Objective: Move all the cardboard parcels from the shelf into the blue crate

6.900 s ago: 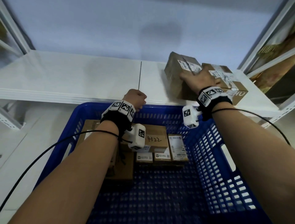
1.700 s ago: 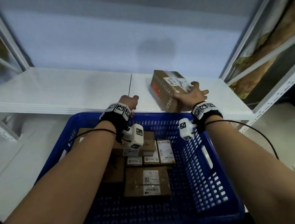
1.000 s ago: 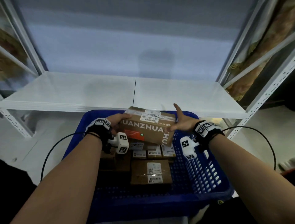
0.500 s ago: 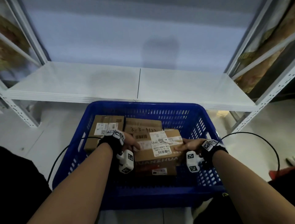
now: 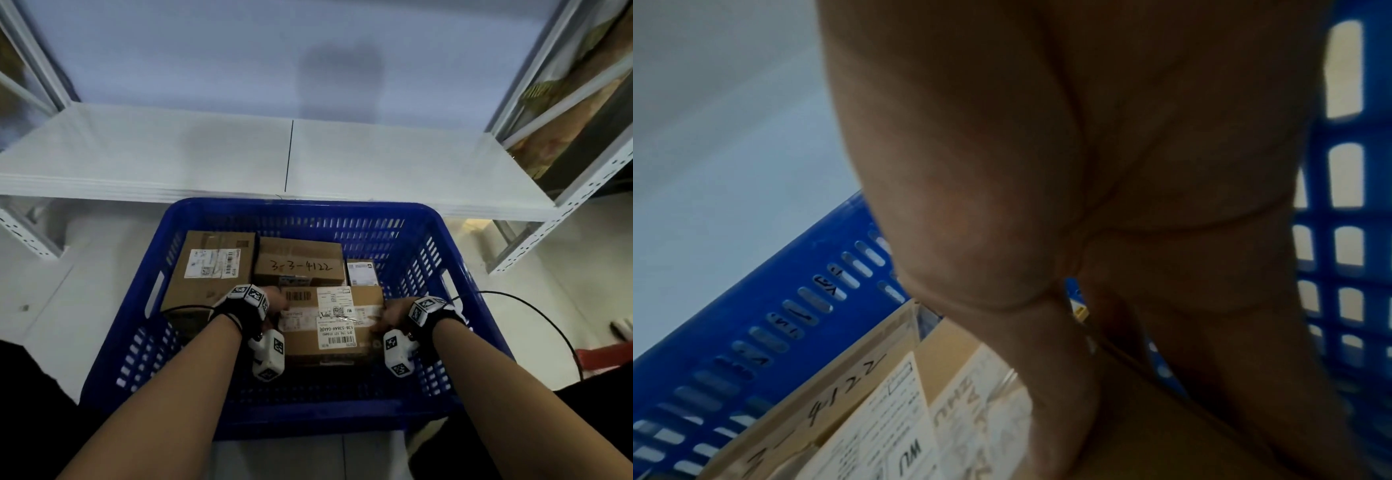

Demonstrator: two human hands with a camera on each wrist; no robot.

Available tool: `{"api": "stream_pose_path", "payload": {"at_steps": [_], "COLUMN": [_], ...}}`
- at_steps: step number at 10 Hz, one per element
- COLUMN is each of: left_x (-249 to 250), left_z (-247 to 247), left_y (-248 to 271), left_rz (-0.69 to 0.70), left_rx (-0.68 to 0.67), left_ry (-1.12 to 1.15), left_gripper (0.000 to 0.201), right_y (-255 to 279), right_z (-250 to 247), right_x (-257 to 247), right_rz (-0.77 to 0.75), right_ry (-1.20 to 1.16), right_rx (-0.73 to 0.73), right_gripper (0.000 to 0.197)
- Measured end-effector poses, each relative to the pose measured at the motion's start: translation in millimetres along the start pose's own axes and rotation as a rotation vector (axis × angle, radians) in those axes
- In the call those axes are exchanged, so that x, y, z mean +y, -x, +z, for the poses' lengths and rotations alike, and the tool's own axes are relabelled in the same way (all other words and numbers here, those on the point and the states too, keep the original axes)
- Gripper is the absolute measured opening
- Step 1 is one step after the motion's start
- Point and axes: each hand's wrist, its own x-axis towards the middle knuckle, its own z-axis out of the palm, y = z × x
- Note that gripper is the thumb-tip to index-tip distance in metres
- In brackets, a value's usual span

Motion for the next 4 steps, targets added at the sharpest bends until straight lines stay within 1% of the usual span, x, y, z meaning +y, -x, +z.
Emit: {"api": "stream_pose_path", "payload": {"at_steps": [1,2,3,4], "left_x": [1.6,3.6,4.2,4.8], "left_z": [1.6,2.5,-1.3,-8.6], "left_y": [3.5,6.4,11.7,18.8], "left_rz": [0.015,-0.028,-0.017,-0.001], "left_rx": [0.035,0.005,0.038,0.122], "left_ry": [-0.043,-0.087,-0.098,-0.091], "left_gripper": [0.038,0.042,0.041,0.039], "right_y": [52.6,104.9,116.8,117.7], "right_z": [-12.0,-24.3,-40.0,-57.9], "right_x": [-24.5,-49.9,-56.2,-54.5], "right_rz": [0.046,0.026,0.076,0.144], "right_ry": [-0.020,-0.046,-0.209,-0.436], "right_rx": [-0.017,-0.041,-0.069,0.065], "right_gripper": [0.099,0.059,0.043,0.014]}}
